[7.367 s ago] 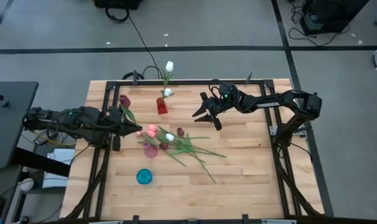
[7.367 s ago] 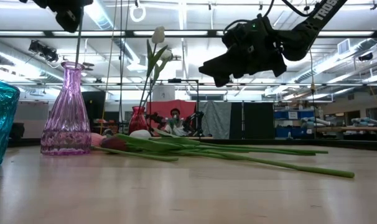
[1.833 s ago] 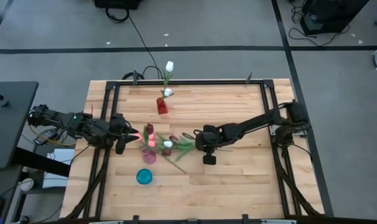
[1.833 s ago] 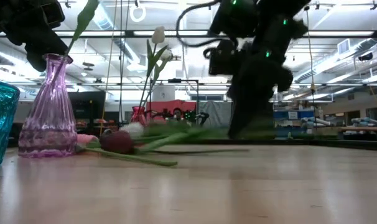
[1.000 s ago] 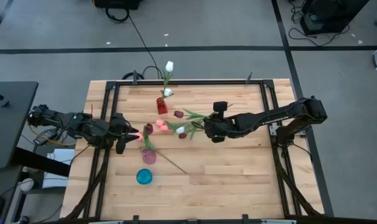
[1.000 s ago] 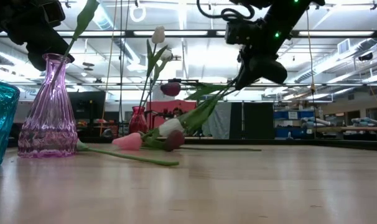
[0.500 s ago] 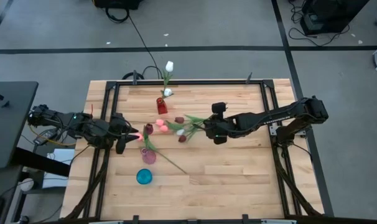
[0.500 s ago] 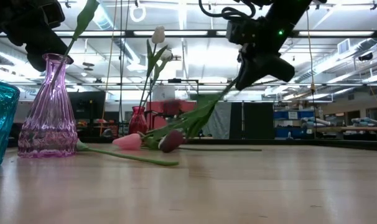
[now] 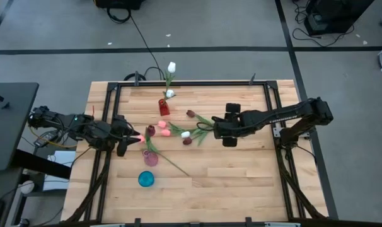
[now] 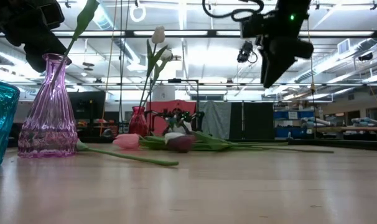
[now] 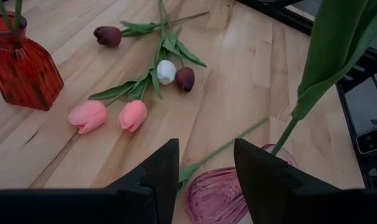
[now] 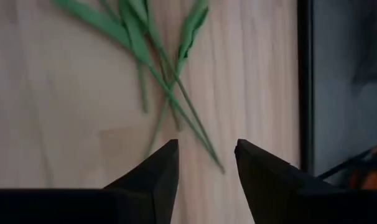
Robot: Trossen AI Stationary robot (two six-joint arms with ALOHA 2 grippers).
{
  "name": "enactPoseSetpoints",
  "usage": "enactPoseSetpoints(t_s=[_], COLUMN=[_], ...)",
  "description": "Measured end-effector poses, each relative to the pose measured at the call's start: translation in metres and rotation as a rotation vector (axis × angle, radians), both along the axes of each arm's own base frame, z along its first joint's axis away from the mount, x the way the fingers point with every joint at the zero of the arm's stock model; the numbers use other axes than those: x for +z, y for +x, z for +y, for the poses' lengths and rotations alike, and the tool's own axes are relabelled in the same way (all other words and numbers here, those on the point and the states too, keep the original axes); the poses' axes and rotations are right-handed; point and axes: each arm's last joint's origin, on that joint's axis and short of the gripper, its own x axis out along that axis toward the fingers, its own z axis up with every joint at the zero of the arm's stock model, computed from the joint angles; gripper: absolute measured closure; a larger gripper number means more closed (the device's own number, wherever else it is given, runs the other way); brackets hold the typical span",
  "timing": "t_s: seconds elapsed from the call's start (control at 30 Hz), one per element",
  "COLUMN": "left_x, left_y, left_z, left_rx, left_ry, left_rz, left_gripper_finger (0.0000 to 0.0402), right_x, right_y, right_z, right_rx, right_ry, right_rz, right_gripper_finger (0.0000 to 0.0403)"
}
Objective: Sort flowers into vase by color
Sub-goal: Put the top dark red tulip into the pink vase
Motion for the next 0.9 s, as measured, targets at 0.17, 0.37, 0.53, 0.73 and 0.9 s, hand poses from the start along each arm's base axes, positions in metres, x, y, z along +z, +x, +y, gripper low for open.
enactPoseSetpoints(t_s=[0.17,0.37,0.53,0.73,0.9], left_x=[0.000,0.000,0.000,0.000,0.000], left_y=[0.000,0.000,0.000,0.000,0.000], left_z=[0.000,0.000,0.000,0.000,0.000], left_rx=[0.000,0.000,-0.002,-0.008,-0.011], left_ry=[-0.002,-0.002,0.000,0.009,0.008], left_rz=[0.000,0.001,0.006,0.007,0.007], left_gripper_finger=[0.0241,0.0241,0.0241,0.0241,0.0241], right_x=[0.010,-0.007,-0.030,-0.053,-0.076], right_y=[0.008,0.029,0.031,0.029,0.033], right_z=[0.017,0.012,-0.018,-0.067,-0.099], right_rx=[0.000,0.194,0.179,0.136,0.077], right_ry=[0.185,0.174,0.169,0.232,0.248], right_rz=[-0.106,-0.274,-0.327,-0.450,-0.405], right_gripper_finger=[0.0231,0.0231,0.0231,0.0231,0.0231])
